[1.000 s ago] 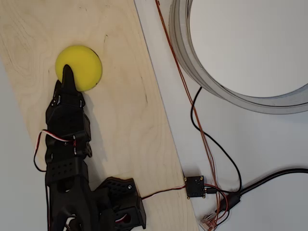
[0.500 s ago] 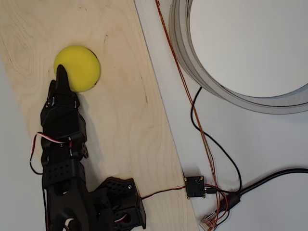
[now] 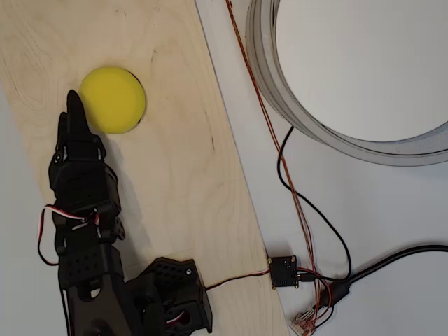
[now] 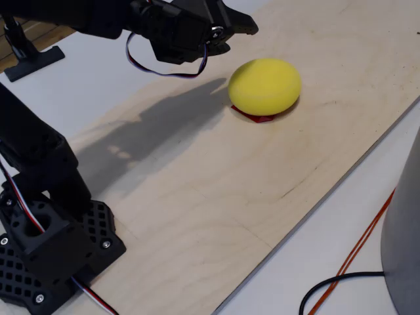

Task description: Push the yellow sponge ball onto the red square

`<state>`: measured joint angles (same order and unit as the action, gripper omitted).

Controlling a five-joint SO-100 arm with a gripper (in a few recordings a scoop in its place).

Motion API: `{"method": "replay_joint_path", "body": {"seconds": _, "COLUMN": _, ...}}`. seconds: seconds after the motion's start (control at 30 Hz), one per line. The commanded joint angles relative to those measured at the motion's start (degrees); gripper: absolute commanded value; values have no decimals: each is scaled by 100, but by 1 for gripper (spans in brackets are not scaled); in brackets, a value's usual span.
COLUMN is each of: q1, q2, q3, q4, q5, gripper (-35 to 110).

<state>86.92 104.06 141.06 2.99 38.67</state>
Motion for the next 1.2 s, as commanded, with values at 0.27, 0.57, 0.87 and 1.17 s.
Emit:
{"method": "replay_joint_path", "body": {"seconds": 0.27, "q1": 563, "q2": 817, "q3": -782, "q4": -932, "q5": -3182, "gripper": 25}}
{"method": "replay_joint_path", "body": {"seconds": 0.57, "q1": 642, "q2": 1002, "q3": -562, "q4": -1854, "q5": -3964, "gripper": 35}}
{"method": "replay_joint_path", "body": {"seconds": 0.87, "q1": 800, "q2": 1028, "q3": -712, "q4": -1951, "q5": -3744, "gripper": 35}}
{"method": "replay_joint_path", "body": {"seconds": 1.17, "q1": 1151, "q2": 1063, "q3": -1055, "q4": -2039, "q5": -3366, "gripper": -1}}
